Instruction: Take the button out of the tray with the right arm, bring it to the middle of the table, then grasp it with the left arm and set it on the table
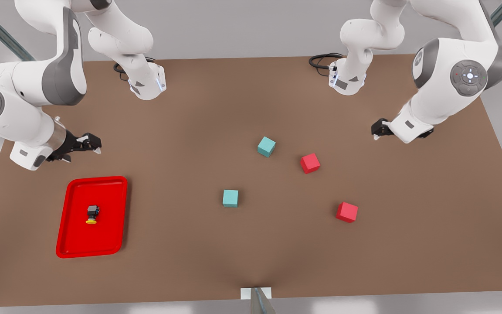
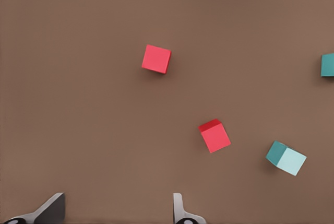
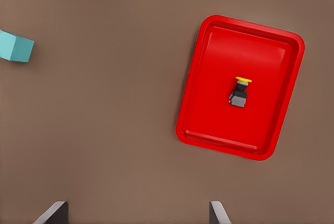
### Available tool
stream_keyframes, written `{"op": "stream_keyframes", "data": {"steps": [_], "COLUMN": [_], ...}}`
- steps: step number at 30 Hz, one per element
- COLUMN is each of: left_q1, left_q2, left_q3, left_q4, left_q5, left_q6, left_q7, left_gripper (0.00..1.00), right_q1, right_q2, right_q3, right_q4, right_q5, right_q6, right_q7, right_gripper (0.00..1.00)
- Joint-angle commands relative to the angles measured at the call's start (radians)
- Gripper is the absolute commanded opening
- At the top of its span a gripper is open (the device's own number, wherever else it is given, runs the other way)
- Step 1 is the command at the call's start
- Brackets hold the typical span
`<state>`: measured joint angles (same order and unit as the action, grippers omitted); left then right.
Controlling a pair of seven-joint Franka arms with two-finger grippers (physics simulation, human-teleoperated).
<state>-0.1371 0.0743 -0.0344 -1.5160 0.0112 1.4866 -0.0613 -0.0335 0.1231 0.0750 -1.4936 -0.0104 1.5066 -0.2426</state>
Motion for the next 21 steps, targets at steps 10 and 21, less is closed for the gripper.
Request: {"op": "stream_keyframes", "data": {"steps": [10,21], "left_q1": [-0.039,-0.030], "left_q2": [0.030,0.030], "left_q3": [-0.001,0.001], "left_q4": [0.000,0.000], "left_q5": [0.001,0.001], "left_q6": [0.009,0.011], "left_q7": [0.034,0.032], "left_gripper": [1.00,1.00], "right_q1": [-0.164,-0.224], "right_q2": [0.444,0.560], "right_q3": [-0.009,-0.009], "right_q4": [0.039,-0.071], "right_q5": [-0.109,-0.125], "right_q6": [0.293,0.779], "right_q7": [0.106,0.092], "right_gripper": [1.00,1.00]}}
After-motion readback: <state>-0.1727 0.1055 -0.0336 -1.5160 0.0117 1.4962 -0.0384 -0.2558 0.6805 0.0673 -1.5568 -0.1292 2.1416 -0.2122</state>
